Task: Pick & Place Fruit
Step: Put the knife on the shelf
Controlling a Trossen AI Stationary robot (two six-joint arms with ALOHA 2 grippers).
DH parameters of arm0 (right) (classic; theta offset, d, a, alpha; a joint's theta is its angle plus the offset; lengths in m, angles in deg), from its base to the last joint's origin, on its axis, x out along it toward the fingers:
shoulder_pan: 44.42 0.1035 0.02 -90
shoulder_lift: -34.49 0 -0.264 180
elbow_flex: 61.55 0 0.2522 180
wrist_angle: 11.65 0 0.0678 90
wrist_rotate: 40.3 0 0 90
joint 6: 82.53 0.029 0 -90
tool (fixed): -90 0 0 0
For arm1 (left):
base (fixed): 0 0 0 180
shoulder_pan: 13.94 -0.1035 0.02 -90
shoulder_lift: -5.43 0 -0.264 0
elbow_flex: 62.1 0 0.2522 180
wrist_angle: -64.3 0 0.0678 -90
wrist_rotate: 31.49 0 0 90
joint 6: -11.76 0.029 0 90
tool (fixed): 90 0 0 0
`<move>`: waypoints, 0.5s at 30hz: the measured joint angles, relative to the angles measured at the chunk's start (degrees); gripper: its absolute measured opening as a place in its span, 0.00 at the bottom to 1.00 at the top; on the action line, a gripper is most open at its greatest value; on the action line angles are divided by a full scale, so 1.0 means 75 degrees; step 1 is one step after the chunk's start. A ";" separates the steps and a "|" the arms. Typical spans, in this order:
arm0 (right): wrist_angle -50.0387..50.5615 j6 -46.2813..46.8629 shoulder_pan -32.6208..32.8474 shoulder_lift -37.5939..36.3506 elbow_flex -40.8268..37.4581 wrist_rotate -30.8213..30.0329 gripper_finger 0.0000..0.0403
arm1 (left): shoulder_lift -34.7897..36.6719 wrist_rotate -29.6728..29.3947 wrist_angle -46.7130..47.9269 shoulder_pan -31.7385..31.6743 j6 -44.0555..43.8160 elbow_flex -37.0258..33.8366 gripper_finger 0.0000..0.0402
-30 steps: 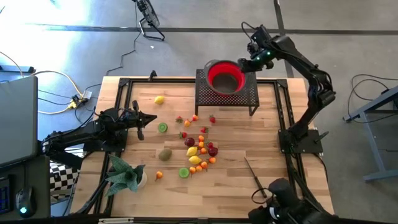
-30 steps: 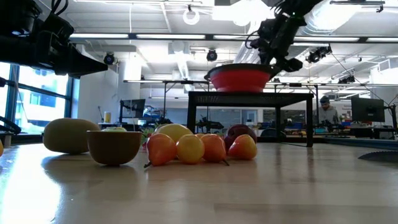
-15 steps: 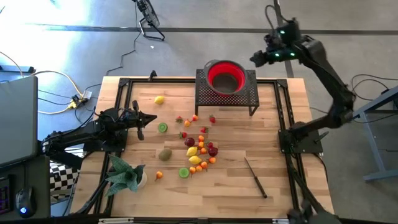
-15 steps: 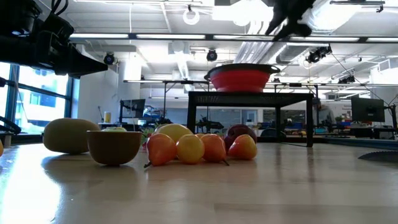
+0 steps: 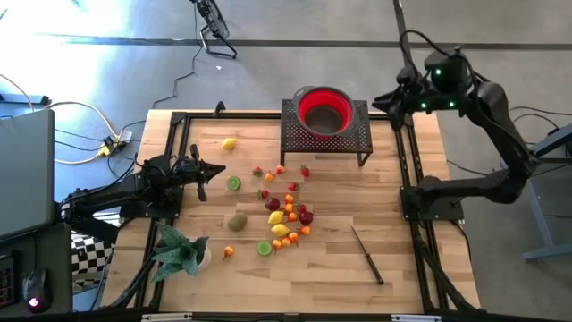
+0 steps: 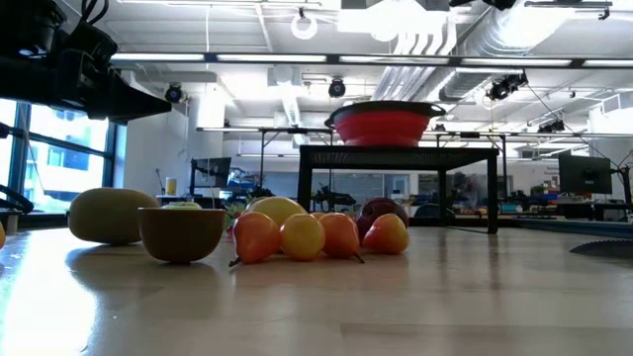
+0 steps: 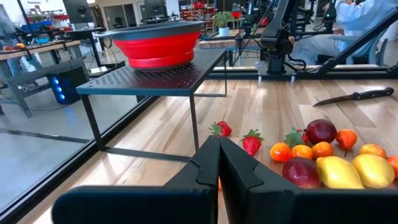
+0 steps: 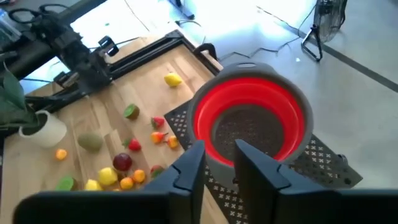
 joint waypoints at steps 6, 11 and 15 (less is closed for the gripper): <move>0.0175 -0.0029 0.0856 0.0094 0.0000 -0.0587 0.09 | -0.0001 0.0003 -0.0003 0.0001 0.0000 0.0000 0.00; -0.0122 -0.0086 0.1554 0.0111 -0.0609 -0.0614 0.02 | 0.0000 0.0006 -0.0003 0.0003 0.0000 0.0000 0.00; -0.0491 0.0252 0.2089 -0.0138 -0.1685 -0.0608 0.01 | -0.0003 0.0006 -0.0006 0.0001 0.0000 0.0000 0.00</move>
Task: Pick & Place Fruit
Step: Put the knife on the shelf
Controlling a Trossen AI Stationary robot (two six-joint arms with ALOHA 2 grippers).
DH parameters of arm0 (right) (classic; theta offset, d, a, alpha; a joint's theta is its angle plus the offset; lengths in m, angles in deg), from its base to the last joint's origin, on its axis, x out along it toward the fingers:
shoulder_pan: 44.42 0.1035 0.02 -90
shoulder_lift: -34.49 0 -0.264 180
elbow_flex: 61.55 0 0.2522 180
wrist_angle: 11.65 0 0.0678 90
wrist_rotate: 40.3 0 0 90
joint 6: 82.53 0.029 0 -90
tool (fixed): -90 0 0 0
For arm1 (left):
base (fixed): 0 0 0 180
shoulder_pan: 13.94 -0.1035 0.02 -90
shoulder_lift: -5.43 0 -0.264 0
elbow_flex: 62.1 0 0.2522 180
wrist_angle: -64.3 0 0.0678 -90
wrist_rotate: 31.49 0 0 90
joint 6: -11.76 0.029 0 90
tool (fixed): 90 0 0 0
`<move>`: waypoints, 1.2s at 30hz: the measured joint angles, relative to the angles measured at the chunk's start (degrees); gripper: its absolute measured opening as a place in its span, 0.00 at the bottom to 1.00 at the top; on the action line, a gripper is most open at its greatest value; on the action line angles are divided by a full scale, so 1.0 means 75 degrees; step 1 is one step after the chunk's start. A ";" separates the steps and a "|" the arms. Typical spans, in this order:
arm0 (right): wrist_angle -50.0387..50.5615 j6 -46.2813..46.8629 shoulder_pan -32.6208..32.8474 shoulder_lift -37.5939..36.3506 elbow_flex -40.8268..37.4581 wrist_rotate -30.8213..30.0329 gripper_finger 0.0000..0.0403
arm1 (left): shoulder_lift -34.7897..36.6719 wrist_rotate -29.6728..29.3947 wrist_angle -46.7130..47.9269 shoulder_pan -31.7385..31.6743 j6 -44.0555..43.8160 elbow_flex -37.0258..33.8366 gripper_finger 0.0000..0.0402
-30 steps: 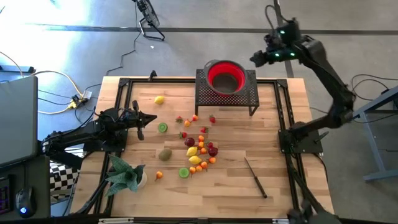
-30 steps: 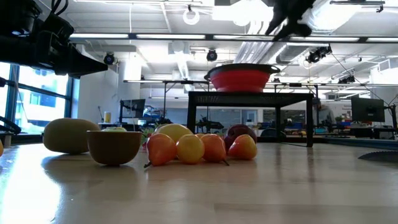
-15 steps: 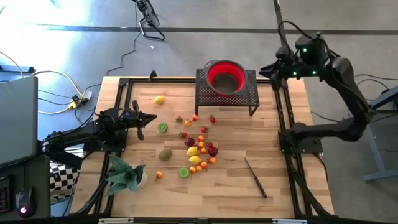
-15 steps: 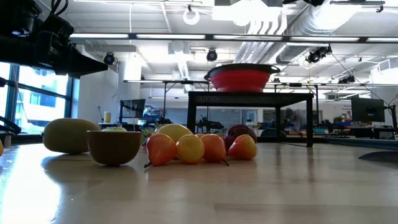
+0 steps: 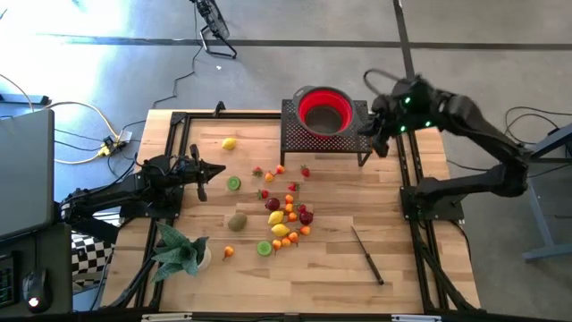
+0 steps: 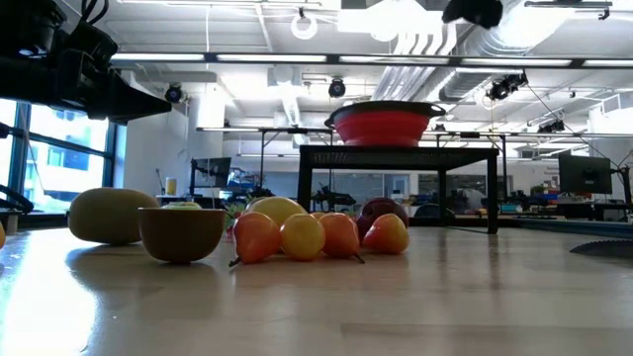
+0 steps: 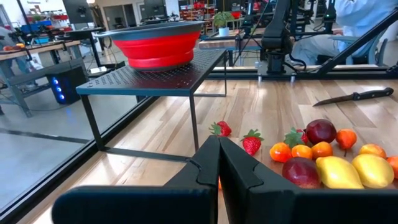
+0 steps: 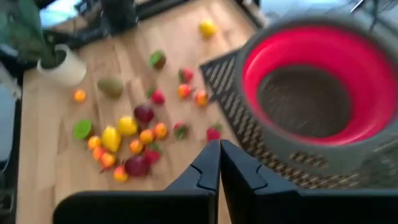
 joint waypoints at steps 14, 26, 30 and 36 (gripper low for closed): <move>-0.0859 0.2562 0.2603 -0.0548 -0.1849 -0.1545 0.01 | 0.0003 0.0026 0.0000 0.0001 -0.0038 0.0000 0.00; -0.0838 0.4486 0.4959 -0.0530 -0.1847 -0.2954 0.01 | 0.0002 0.0023 0.0009 -0.0001 -0.0035 0.0000 0.00; -0.0812 0.5149 0.5614 -0.0449 -0.1845 -0.3398 0.01 | 0.0000 0.0023 0.0012 -0.0001 -0.0033 0.0000 0.00; -0.0812 0.6055 0.6412 -0.0165 -0.1845 -0.3913 0.01 | 0.0003 0.0023 0.0020 0.0001 -0.0032 0.0000 0.00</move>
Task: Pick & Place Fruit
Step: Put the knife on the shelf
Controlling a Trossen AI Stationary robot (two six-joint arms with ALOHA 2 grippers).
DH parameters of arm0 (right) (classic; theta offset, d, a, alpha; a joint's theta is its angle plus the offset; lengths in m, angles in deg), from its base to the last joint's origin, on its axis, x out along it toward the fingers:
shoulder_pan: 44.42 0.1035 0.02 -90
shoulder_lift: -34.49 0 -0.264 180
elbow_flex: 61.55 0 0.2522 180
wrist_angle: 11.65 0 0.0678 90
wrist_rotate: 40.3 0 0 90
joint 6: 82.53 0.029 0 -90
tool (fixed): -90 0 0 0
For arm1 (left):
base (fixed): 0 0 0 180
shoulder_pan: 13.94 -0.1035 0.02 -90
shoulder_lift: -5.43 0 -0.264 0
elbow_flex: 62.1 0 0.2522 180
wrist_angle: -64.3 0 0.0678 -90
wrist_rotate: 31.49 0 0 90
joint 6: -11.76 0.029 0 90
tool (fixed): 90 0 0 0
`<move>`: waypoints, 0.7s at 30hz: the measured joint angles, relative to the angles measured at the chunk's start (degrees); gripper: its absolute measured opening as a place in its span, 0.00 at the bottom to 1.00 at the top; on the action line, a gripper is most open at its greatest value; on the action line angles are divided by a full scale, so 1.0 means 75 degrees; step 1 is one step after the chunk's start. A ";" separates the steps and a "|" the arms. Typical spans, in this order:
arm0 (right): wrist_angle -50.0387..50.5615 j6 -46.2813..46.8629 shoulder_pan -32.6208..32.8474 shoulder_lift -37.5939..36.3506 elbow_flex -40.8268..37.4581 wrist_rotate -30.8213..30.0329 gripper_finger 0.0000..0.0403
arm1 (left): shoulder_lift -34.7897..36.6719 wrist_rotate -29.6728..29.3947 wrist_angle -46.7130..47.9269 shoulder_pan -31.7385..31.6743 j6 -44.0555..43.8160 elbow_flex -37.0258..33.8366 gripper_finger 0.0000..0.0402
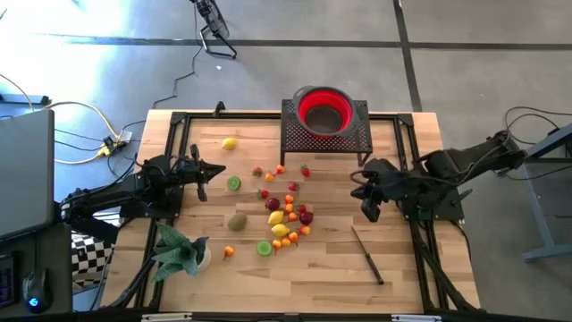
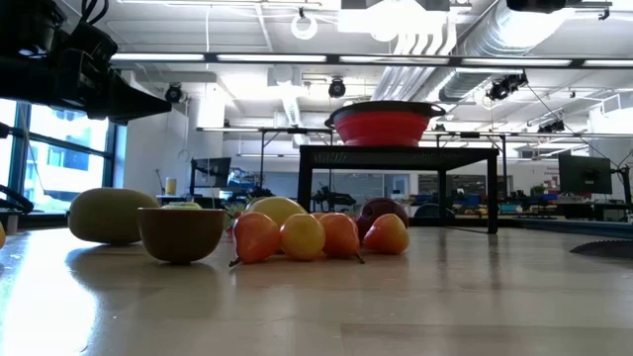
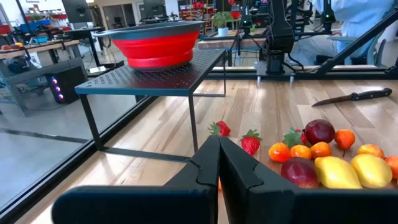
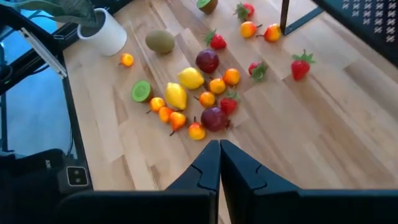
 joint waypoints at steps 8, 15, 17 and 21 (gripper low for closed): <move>0.0001 0.1135 0.0693 0.0589 0.0000 -0.0015 0.01 | -0.0003 0.0000 0.0006 0.0000 0.0003 0.0003 0.00; 0.0027 0.1760 0.1094 0.1047 0.0000 -0.0012 0.01 | 0.0000 0.0000 0.0009 -0.0002 0.0006 0.0003 0.00; 0.0113 0.1996 0.1198 0.1146 0.0000 -0.0011 0.01 | -0.0003 0.0000 0.0009 0.0000 0.0006 0.0003 0.00; 0.0471 0.2688 0.1388 0.1312 0.0000 0.0013 0.01 | 0.0000 -0.0002 0.0012 -0.0002 0.0007 0.0003 0.00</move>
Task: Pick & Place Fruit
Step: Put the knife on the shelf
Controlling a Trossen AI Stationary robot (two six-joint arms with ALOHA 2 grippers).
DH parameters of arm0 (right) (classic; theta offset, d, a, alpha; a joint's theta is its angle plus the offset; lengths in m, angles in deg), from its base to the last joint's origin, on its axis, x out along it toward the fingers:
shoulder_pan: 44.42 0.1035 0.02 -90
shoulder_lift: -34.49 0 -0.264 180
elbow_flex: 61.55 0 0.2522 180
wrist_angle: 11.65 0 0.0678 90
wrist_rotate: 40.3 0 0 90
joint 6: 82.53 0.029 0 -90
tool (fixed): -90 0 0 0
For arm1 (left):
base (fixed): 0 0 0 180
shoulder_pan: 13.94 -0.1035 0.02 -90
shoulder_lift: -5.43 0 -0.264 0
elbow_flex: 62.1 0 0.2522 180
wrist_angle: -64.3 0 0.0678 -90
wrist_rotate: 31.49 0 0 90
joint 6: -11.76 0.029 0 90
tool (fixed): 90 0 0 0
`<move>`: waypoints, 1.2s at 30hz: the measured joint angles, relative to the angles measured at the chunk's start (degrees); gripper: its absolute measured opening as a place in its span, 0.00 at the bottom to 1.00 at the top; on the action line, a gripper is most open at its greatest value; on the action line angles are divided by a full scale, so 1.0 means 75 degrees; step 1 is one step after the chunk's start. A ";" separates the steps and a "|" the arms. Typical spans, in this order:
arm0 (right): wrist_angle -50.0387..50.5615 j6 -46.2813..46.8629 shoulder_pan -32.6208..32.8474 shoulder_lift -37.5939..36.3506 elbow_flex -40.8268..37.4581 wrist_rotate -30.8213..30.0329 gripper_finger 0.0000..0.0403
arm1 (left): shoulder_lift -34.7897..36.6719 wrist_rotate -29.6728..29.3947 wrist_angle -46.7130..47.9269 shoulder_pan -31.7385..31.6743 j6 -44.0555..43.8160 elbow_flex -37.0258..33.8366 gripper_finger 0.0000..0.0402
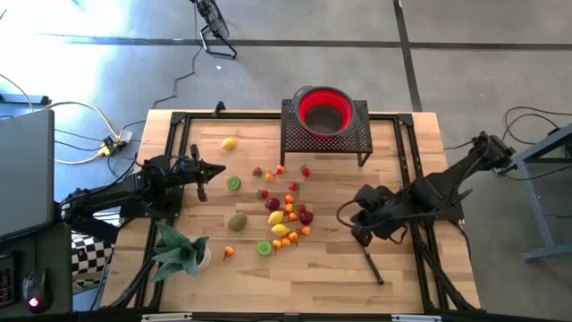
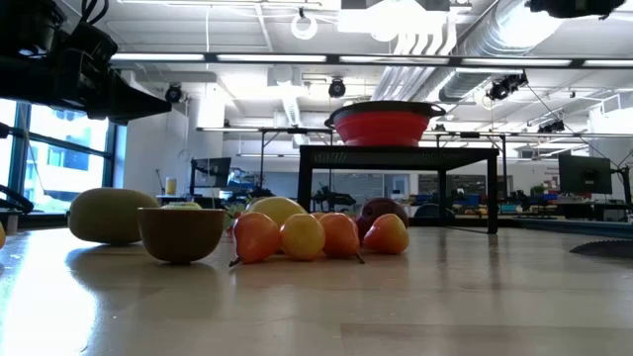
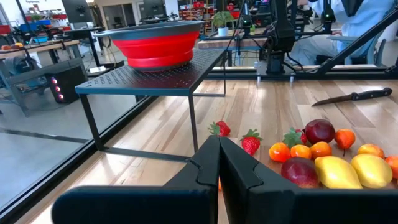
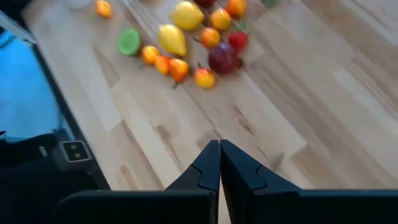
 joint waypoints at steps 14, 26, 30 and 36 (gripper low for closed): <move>0.1054 0.2856 0.0765 0.0767 0.0000 0.0996 0.01 | -0.0003 -0.0001 -0.0003 0.0000 0.0002 0.0000 0.00; 0.1229 0.4377 0.1152 0.1665 0.0000 0.1785 0.04 | -0.0003 -0.0002 -0.0003 0.0000 0.0002 0.0000 0.00; 0.1368 0.4415 0.1149 0.2003 0.0000 0.2719 0.11 | -0.0001 -0.0004 -0.0003 0.0001 0.0002 0.0000 0.00; 0.1346 0.4404 0.1199 0.2402 0.0000 0.3449 0.30 | -0.0002 -0.0003 -0.0003 0.0001 0.0001 0.0000 0.00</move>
